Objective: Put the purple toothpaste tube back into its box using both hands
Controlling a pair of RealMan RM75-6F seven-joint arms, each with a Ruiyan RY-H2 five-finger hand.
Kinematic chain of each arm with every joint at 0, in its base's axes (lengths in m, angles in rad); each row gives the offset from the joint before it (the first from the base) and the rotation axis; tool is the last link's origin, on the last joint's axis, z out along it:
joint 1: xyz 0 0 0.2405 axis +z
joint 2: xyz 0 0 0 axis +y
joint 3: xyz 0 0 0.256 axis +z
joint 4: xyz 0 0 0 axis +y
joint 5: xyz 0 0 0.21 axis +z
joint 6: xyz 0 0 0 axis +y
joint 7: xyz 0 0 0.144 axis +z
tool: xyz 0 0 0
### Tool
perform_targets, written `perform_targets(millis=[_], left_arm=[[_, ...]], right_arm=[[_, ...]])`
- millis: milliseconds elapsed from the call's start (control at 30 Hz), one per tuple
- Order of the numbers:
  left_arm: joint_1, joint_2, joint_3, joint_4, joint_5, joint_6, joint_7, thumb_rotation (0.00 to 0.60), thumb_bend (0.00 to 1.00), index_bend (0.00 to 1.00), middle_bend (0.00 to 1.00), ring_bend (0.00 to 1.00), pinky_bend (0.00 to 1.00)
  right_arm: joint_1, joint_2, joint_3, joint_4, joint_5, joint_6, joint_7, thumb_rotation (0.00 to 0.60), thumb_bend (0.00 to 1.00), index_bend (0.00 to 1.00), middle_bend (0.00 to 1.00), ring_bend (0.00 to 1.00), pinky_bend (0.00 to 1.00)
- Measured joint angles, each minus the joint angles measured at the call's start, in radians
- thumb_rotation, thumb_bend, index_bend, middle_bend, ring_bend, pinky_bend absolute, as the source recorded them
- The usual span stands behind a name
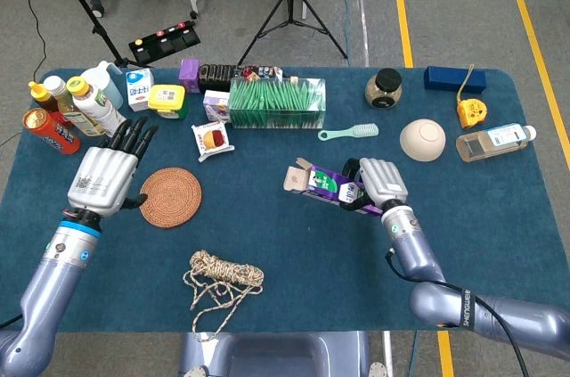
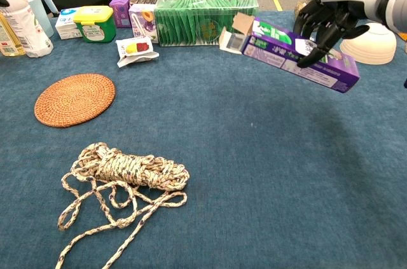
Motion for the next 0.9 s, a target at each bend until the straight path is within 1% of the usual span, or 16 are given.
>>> perform_targets(millis=[133,233,433,567,633,700,733,800,833,900], left_arm=[[0.065,0.032,0.026,0.042,0.092,-0.016,-0.110,0.600,0.12,0.00,0.00,0.00,0.32],[0.111,0.049,0.040,0.078,0.149,-0.027,-0.174,0.600,0.12,0.00,0.00,0.00,0.32],[0.157,0.064,0.051,0.112,0.202,-0.047,-0.235,0.600,0.12,0.00,0.00,0.00,0.32],[0.173,0.066,0.050,0.124,0.216,-0.058,-0.255,0.600,0.12,0.00,0.00,0.00,0.32],[0.180,0.065,0.048,0.130,0.220,-0.064,-0.260,0.600,0.12,0.00,0.00,0.00,0.32],[0.186,0.064,0.045,0.135,0.224,-0.068,-0.265,0.600,0.12,0.00,0.00,0.00,0.32],[0.188,0.063,0.044,0.138,0.225,-0.071,-0.267,0.600,0.12,0.00,0.00,0.00,0.32],[0.192,0.062,0.040,0.142,0.225,-0.076,-0.270,0.600,0.12,0.00,0.00,0.00,0.32],[0.194,0.062,0.038,0.143,0.226,-0.078,-0.271,0.600,0.12,0.00,0.00,0.00,0.32],[0.198,0.062,0.034,0.145,0.228,-0.080,-0.272,0.600,0.12,0.00,0.00,0.00,0.32]], right_arm=[[-0.007,-0.038,-0.067,0.060,-0.092,0.031,-0.040,0.600,0.65,0.67,0.81,0.85,0.98],[-0.009,-0.068,-0.099,0.104,-0.137,0.050,-0.068,0.600,0.65,0.67,0.81,0.84,0.98],[-0.012,-0.113,-0.145,0.184,-0.220,0.074,-0.108,0.600,0.65,0.67,0.80,0.83,0.98],[-0.019,-0.136,-0.157,0.215,-0.227,0.073,-0.123,0.600,0.63,0.66,0.79,0.81,0.98],[-0.019,-0.138,-0.160,0.218,-0.225,0.065,-0.131,0.600,0.61,0.60,0.74,0.79,0.97],[-0.019,-0.136,-0.162,0.216,-0.215,0.054,-0.137,0.600,0.58,0.51,0.67,0.74,0.96],[-0.019,-0.133,-0.162,0.213,-0.203,0.045,-0.142,0.600,0.57,0.49,0.65,0.73,0.96],[-0.017,-0.127,-0.161,0.206,-0.182,0.030,-0.149,0.600,0.52,0.41,0.56,0.65,0.94],[-0.015,-0.121,-0.161,0.200,-0.167,0.019,-0.154,0.600,0.50,0.39,0.53,0.61,0.92],[-0.012,-0.109,-0.160,0.192,-0.149,0.003,-0.162,0.600,0.44,0.34,0.42,0.49,0.83]])
